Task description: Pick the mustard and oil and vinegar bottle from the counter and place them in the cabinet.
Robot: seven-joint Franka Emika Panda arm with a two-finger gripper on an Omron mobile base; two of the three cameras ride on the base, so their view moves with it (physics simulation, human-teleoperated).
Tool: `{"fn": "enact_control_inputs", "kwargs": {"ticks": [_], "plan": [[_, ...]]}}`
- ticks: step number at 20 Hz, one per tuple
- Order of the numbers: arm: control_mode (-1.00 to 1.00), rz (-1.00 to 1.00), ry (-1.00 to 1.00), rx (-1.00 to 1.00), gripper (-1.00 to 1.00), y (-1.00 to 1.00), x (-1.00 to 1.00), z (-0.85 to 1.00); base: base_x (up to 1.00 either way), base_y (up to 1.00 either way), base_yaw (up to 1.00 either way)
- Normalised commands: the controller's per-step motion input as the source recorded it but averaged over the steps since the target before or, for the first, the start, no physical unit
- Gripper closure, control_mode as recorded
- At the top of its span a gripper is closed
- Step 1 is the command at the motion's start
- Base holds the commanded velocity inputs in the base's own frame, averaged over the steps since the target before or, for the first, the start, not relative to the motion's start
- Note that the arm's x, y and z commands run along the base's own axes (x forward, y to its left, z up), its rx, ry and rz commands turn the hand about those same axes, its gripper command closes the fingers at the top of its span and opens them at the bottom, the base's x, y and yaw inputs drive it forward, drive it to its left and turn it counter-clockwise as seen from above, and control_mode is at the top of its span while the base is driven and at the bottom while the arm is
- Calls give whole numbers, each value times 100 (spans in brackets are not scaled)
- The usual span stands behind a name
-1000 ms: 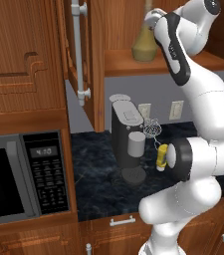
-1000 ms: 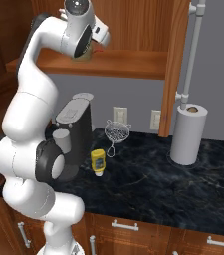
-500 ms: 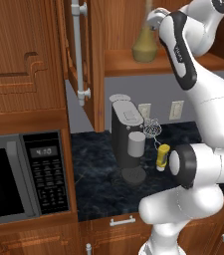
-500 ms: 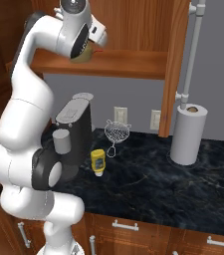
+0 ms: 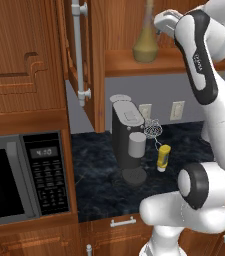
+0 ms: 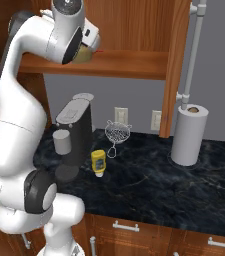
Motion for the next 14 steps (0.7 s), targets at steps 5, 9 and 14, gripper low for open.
{"fn": "enact_control_inputs", "kwargs": {"ticks": [5, 9, 14], "plan": [[-100, 19, 0, -11, -100, 0, -75, -25, 0, 0, 0], [-100, 22, 0, -13, -100, 0, -68, -51, 0, 0, 0], [-100, 22, 0, -15, -100, 0, -65, -63, 0, 0, 0]]}}
